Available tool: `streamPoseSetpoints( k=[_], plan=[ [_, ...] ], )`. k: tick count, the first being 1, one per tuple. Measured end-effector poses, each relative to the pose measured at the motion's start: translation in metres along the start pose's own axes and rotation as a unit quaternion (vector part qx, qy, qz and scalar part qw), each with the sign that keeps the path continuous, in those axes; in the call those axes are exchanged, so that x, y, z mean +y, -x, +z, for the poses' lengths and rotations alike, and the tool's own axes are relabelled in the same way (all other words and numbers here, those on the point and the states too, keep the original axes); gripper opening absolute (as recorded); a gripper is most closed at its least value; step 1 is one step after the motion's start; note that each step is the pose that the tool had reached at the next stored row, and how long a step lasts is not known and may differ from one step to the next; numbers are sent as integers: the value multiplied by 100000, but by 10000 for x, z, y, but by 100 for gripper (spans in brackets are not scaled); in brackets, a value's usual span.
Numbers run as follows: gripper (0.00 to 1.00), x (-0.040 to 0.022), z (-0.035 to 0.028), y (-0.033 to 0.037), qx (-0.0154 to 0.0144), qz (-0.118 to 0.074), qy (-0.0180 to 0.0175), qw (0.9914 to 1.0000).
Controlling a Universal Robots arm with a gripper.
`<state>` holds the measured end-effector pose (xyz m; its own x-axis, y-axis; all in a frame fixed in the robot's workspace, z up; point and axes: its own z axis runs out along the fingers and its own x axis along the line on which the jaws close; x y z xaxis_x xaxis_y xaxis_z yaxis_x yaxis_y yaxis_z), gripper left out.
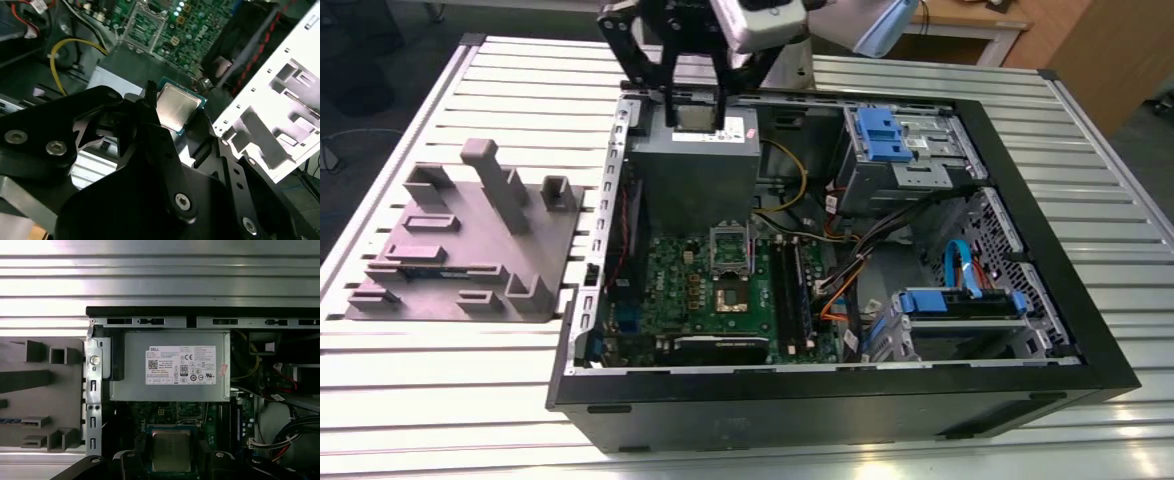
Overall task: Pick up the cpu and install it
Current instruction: 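Pick up the cpu and move it towards the insertion slot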
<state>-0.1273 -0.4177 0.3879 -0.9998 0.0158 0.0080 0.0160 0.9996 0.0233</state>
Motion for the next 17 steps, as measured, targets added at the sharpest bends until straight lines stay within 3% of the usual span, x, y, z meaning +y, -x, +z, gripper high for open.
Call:
streamPoseSetpoints(
  k=[5, 7, 10, 17],
  plan=[
    [47, 3, 15, 229, -2, -15, 4, 100000],
    [47, 3, 19, 280, 1, -10, 4, 100000],
    [47, -17, 22, 291, 2, -6, -4, 100000],
    [47, -227, 30, 295, -2, -10, 5, 100000]
  ],
)
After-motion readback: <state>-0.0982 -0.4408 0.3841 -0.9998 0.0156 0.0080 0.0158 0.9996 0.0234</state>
